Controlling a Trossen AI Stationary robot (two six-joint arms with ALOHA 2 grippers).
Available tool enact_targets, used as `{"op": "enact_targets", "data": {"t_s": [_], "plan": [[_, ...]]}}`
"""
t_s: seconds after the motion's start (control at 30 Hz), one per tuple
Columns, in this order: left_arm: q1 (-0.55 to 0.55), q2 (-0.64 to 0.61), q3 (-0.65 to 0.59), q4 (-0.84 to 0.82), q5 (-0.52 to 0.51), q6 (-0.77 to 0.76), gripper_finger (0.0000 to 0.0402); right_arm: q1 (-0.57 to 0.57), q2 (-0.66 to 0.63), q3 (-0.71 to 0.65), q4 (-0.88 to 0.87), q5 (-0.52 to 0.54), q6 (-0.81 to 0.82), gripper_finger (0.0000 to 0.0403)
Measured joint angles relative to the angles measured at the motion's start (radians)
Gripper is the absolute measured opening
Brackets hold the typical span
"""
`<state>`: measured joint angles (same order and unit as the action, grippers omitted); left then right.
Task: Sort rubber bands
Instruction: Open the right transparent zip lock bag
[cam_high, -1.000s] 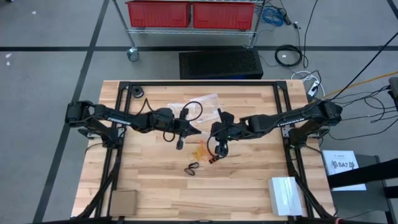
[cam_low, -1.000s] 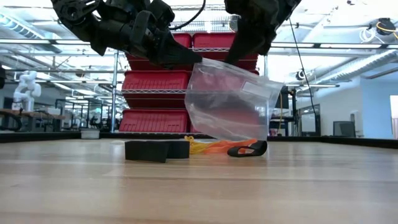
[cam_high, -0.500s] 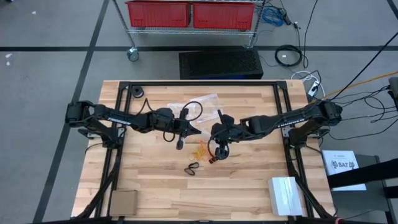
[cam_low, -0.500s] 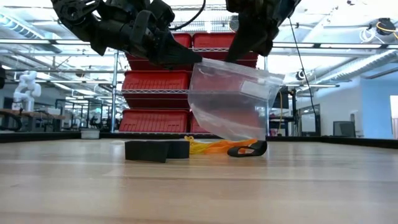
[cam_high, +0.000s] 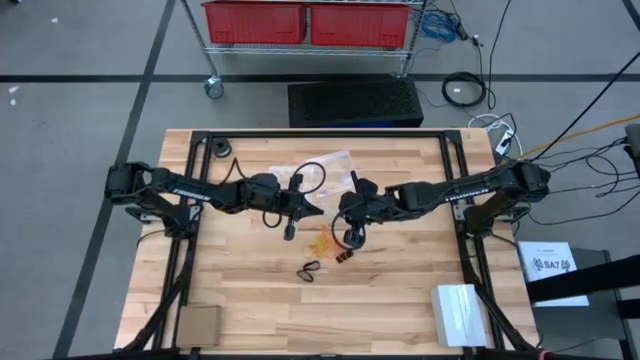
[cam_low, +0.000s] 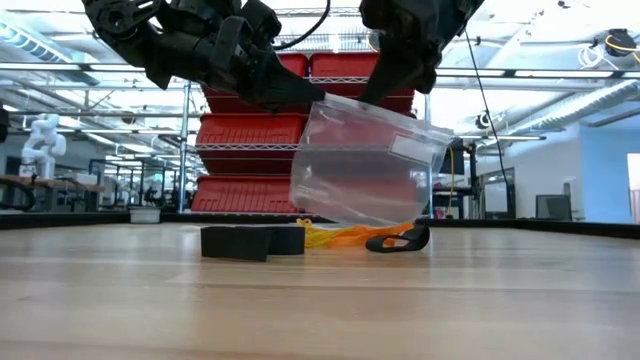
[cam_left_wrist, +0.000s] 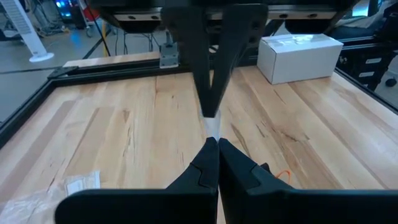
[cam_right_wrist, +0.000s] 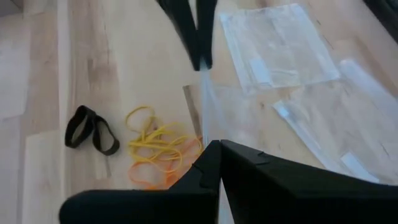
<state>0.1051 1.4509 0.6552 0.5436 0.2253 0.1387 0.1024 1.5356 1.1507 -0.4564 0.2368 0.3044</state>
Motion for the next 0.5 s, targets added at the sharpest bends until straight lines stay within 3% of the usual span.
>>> {"op": "enact_targets", "data": {"t_s": [0.27, 0.5], "plan": [[0.0, 0.0, 0.0, 0.001, 0.0, -0.002, 0.0002, 0.008, 0.008, 0.0, 0.006, -0.027, 0.001, 0.0], [-0.001, 0.0, 0.0, 0.005, -0.018, -0.003, 0.0002, 0.008, 0.093, -0.001, 0.0, 0.0, 0.016, 0.0]]}}
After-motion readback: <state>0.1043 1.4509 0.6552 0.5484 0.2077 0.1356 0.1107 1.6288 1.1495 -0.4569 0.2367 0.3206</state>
